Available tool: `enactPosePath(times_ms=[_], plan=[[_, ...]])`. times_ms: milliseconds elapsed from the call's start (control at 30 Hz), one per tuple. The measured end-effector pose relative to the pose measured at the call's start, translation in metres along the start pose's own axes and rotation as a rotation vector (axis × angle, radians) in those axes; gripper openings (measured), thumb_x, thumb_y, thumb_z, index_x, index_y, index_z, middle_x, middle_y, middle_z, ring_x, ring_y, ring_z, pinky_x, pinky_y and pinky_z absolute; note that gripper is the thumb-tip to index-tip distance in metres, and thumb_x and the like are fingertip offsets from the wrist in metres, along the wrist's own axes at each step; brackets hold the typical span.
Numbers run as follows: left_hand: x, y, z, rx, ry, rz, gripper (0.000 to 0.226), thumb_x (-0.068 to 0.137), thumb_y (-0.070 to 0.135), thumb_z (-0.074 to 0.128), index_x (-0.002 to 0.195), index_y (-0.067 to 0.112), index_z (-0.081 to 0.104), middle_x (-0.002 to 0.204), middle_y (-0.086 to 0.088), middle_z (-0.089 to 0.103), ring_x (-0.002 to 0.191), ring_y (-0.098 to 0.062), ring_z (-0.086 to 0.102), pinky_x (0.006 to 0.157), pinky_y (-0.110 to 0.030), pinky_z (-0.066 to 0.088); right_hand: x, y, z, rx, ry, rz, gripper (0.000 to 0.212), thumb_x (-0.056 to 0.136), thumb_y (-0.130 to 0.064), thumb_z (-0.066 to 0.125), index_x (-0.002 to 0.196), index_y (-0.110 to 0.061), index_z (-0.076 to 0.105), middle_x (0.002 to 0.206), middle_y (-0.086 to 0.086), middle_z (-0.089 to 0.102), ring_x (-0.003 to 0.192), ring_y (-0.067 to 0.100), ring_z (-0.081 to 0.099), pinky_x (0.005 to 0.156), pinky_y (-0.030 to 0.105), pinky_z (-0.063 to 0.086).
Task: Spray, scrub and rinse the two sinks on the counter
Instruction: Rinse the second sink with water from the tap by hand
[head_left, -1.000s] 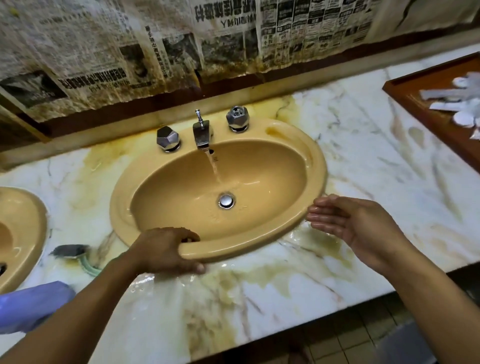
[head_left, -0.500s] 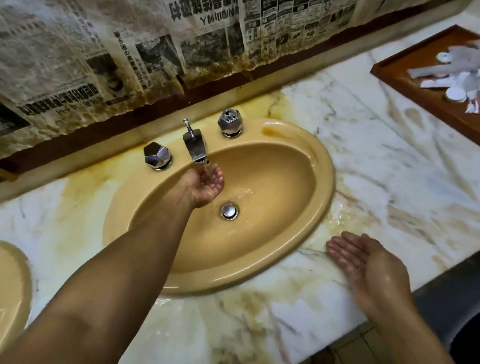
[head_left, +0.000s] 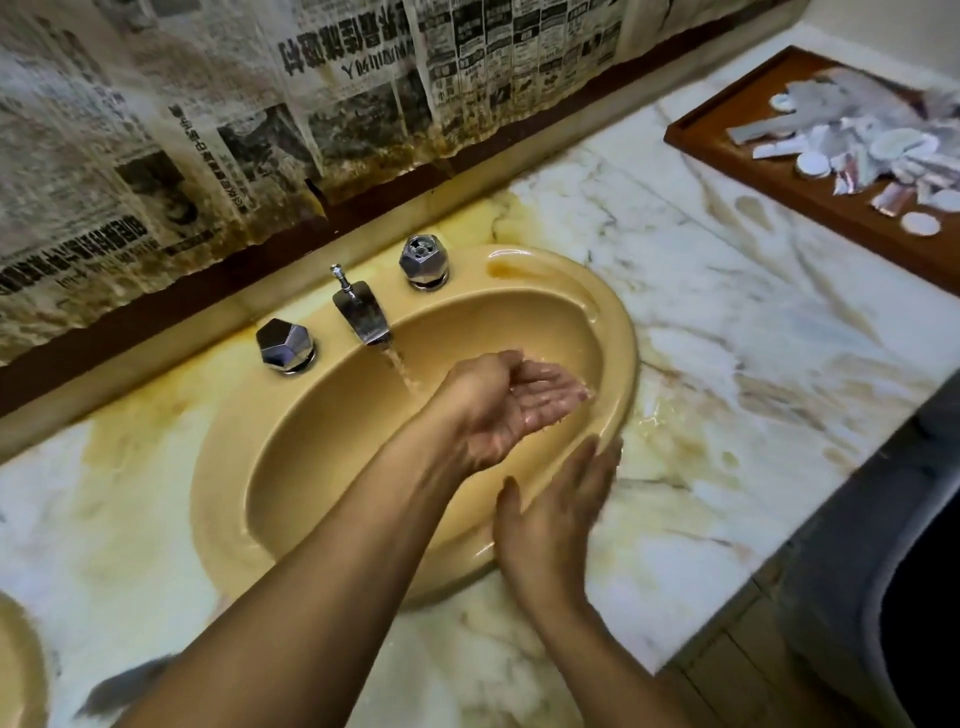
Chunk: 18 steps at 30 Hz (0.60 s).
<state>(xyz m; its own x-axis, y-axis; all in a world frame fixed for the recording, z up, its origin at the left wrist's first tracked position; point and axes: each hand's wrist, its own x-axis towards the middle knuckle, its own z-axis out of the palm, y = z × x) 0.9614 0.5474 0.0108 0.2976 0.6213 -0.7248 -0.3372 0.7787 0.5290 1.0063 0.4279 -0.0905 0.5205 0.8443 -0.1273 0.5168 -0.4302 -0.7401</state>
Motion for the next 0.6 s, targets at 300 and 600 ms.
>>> enactPosePath(times_ms=[300,600], plan=[[-0.017,0.019,-0.101,-0.008,0.414,0.169,0.041,0.114,0.017,0.029,0.135,-0.011,0.050,0.139,-0.027,0.057,0.131,-0.038,0.057,0.110,-0.041,0.046,0.150,-0.013,-0.027,-0.348,-0.105,0.034,0.087,0.089,-0.004,0.044,0.160,0.005,-0.006,0.170,0.023,-0.005,0.159,0.033,-0.005,0.129,0.041,0.007],[0.039,0.041,-0.127,-0.267,0.360,0.051,0.028,0.109,0.016,0.040,0.109,-0.002,0.062,0.114,-0.020,0.067,0.103,-0.033,0.068,0.094,-0.041,0.054,0.057,-0.002,-0.006,-0.438,-0.113,-0.076,0.088,0.077,-0.018,0.038,0.153,0.020,0.016,0.157,0.049,0.002,0.152,0.056,0.003,0.126,0.055,0.016]])
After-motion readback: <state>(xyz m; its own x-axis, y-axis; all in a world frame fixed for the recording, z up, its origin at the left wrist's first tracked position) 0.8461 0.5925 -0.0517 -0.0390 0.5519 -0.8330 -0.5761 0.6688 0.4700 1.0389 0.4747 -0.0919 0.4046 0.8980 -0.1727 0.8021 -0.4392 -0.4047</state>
